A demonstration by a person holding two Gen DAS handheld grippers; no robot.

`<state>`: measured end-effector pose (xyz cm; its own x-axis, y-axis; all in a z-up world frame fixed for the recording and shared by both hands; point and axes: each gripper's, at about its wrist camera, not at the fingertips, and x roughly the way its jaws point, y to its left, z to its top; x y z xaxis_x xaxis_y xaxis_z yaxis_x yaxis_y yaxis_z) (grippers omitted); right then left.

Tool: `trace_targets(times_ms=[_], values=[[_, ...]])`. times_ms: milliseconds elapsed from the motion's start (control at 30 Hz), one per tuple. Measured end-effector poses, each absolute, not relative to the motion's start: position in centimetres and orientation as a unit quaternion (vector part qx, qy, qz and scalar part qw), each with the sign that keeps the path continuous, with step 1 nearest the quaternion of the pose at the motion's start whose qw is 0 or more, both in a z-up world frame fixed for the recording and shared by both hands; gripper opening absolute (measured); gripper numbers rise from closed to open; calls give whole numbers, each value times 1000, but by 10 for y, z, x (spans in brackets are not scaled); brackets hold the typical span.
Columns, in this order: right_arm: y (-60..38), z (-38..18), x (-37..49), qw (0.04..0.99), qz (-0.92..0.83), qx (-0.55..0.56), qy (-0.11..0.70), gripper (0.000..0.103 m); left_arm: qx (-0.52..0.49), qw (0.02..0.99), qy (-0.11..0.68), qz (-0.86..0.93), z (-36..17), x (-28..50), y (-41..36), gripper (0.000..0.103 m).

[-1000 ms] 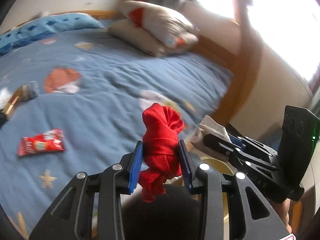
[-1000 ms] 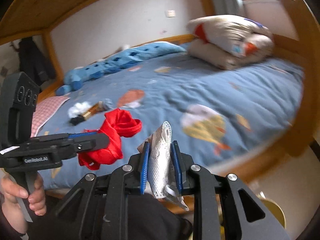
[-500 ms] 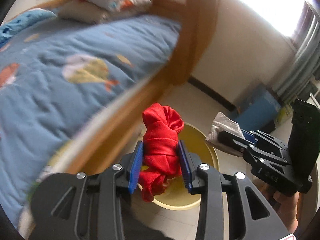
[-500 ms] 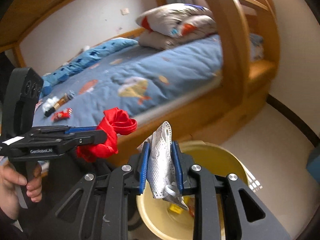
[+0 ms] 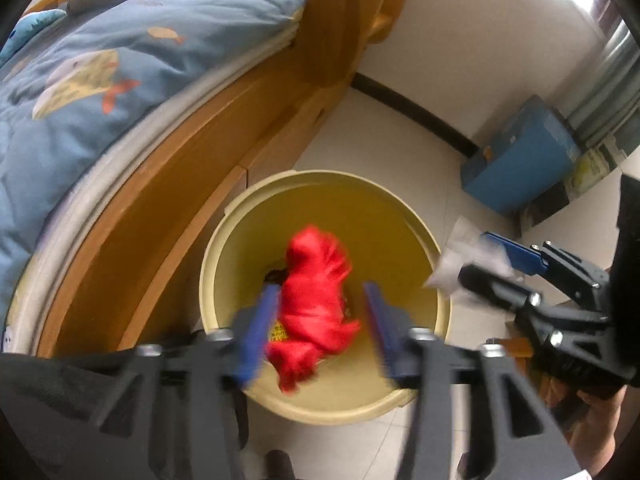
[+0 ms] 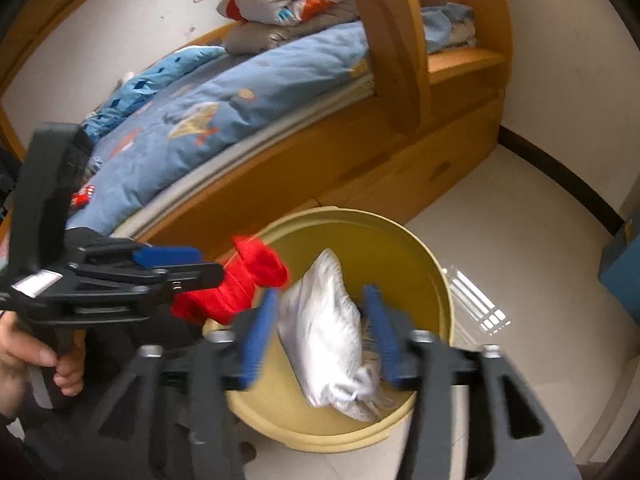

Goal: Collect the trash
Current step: 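Carry the red sock and white wrapper to the yellow bin and open both tools, then move both open tools back over the bed toward the red candy wrapper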

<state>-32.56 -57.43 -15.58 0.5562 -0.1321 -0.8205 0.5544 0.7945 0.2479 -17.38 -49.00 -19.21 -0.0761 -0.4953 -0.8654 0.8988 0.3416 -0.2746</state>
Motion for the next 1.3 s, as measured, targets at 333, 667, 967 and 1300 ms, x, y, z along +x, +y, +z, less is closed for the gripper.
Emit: trace_targets(times_ms=[333, 667, 967, 1300], values=[[-590, -173, -337, 831, -223, 276, 429, 53, 200, 657, 505, -524, -196, -163, -484, 93], [-576, -161, -318, 843, -198, 263, 425, 55, 195, 669, 473, -539, -174, -165, -470, 93], [-550, -124, -259, 876, -137, 229, 401, 56, 155, 717, 438, -520, -130, -127, -421, 93], [-485, -88, -153, 908, -17, 181, 377, 61, 74, 820, 405, -398, -83, -35, -299, 98]])
